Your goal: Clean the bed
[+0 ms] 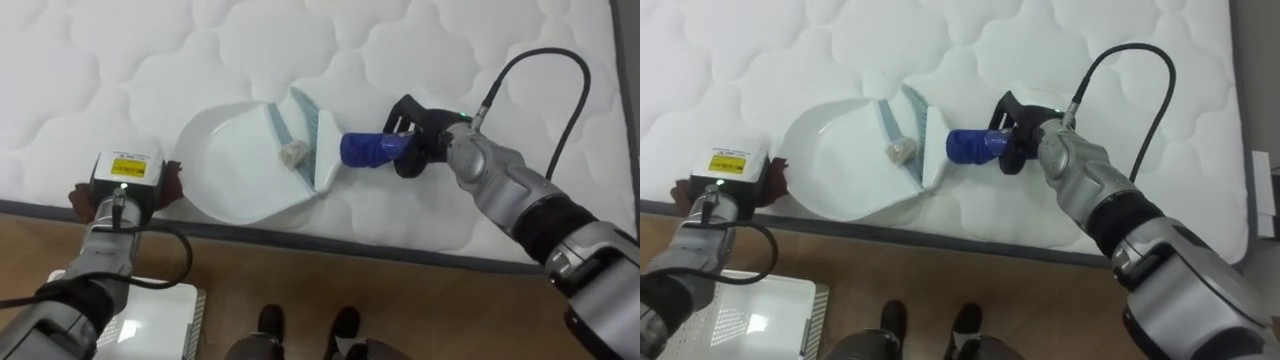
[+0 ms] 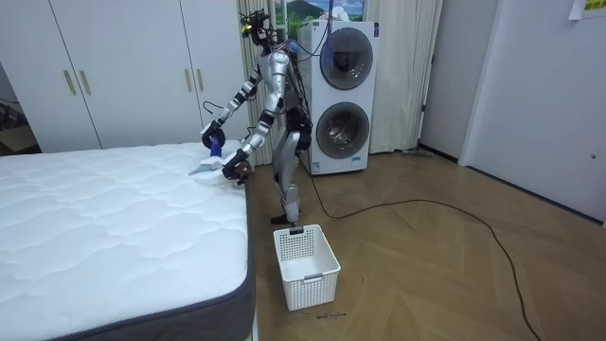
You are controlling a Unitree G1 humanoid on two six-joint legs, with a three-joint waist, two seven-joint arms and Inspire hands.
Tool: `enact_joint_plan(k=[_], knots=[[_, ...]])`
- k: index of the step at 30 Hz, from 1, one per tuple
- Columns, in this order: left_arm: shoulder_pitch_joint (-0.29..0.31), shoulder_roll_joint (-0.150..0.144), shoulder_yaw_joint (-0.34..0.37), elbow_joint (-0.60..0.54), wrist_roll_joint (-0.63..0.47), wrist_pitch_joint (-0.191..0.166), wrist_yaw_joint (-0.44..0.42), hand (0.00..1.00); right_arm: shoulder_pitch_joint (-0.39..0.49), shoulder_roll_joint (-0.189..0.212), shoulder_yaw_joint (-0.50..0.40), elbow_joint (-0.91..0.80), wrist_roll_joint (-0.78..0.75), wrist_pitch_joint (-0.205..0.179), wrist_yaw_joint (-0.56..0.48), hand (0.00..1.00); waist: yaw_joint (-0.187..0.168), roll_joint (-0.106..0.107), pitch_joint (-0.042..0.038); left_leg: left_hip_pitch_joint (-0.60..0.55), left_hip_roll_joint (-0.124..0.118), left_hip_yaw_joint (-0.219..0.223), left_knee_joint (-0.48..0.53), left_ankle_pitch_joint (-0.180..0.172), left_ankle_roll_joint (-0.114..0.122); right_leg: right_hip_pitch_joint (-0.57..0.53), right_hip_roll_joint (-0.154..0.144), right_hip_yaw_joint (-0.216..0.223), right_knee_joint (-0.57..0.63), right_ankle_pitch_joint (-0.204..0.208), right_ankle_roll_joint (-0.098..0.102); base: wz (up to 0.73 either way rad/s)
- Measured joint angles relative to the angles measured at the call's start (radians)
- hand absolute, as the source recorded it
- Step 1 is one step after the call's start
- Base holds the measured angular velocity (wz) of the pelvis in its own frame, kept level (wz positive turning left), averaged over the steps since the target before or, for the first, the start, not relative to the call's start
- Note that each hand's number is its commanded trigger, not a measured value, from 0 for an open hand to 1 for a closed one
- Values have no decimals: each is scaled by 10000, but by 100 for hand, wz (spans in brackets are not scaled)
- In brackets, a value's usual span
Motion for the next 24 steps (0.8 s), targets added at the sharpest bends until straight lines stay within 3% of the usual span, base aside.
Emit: enact_joint_plan(k=[12,21,24], knots=[[71,93,285,159,433,-58,211,100,110,-372,-119,-749,222,-133,111,100,-198,-24,-22,3,-60,-20,38,12,17,-74,-57,111,180,-24,10,-1],[162,73,312,161,695,-68,554,100,212,-54,-418,-882,2867,-1035,385,100,-478,-51,-39,-13,-242,-29,53,72,116,-173,-321,70,490,-140,106,6],[261,69,309,167,858,-121,581,100,224,-48,-419,-886,3386,-1188,607,100,-492,-134,-95,-13,-246,-20,47,74,125,-155,-322,72,458,-139,113,0]])
